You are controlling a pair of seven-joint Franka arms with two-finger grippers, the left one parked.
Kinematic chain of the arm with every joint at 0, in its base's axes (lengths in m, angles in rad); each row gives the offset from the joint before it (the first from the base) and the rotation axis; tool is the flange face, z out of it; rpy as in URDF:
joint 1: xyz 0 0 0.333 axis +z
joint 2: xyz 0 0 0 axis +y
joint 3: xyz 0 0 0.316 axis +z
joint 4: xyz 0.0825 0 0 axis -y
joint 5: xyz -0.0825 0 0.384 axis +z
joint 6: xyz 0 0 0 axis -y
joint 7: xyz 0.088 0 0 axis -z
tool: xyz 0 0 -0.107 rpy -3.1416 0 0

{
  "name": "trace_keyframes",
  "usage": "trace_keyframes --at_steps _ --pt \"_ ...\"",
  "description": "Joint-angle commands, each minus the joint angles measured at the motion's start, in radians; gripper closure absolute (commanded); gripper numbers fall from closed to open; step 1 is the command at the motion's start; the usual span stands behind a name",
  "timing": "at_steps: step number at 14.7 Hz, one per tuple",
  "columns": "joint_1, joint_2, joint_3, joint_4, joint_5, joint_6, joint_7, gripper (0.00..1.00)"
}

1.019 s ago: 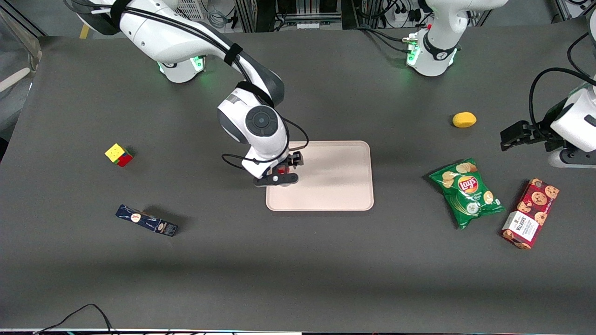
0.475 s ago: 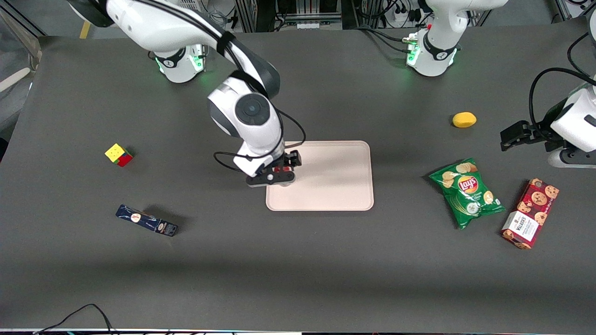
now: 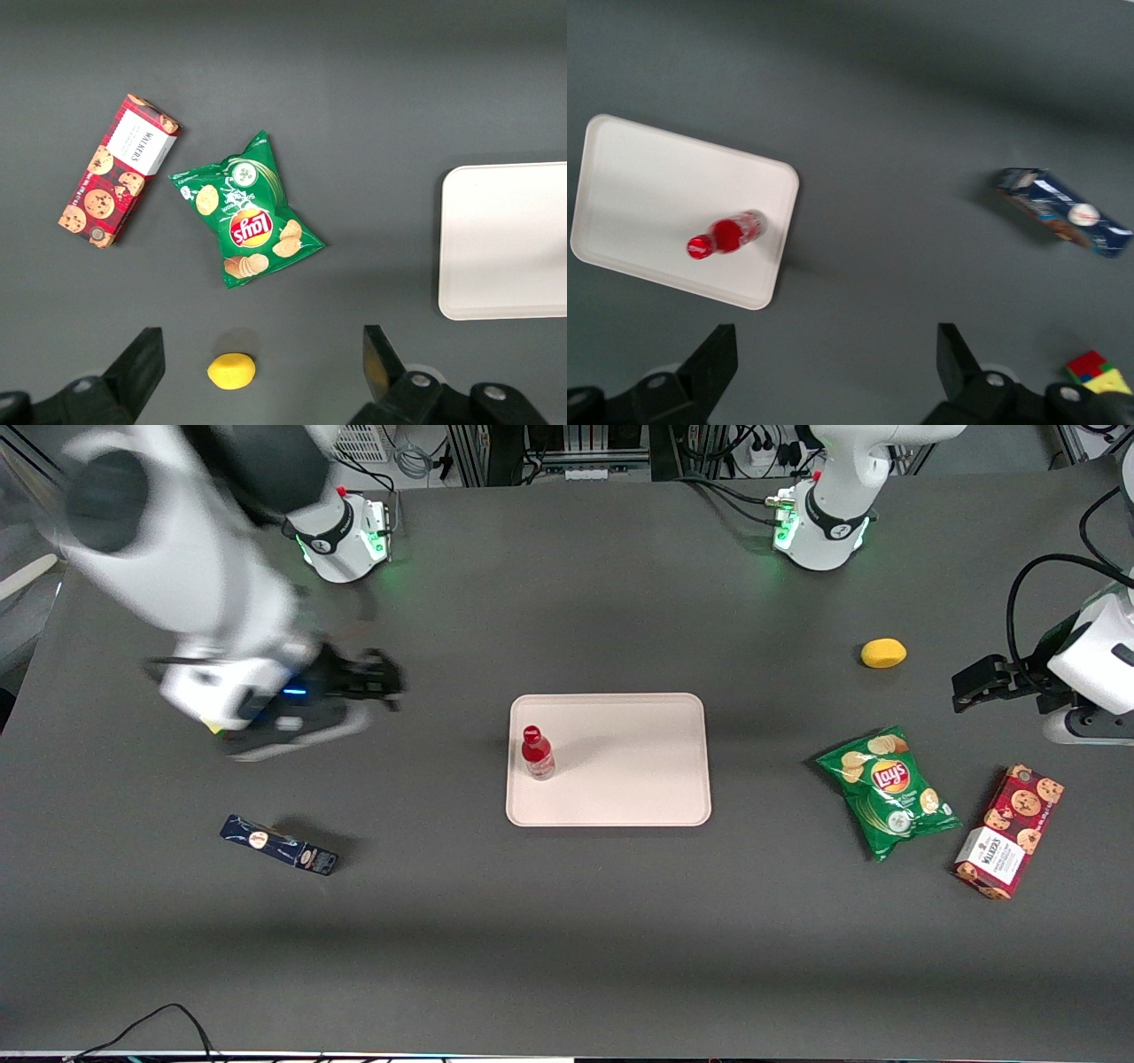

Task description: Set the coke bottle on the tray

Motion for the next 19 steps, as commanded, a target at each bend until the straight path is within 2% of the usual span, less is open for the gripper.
trace_keyframes --at_steps 1,3,5,8,12,16,19 --pt "-0.008 -0.076 -0.143 -0.035 0.059 -0.03 -0.094 0.0" --pt "-0.077 -0.079 -0.13 -0.059 -0.036 -0.027 -0.088 0.0" --pt "-0.158 -0.105 -0.108 -0.14 -0.039 0.034 -0.087 0.0" --pt "-0.201 -0.186 -0.105 -0.285 -0.046 0.141 -0.09 0.0" --pt "-0.269 -0.183 -0.108 -0.285 -0.044 0.131 -0.098 0.0" --pt "-0.278 -0.217 -0.105 -0.331 -0.035 0.106 -0.096 0.0" --pt "-0.28 -0.197 -0.107 -0.288 -0.044 0.108 -0.098 0.0"
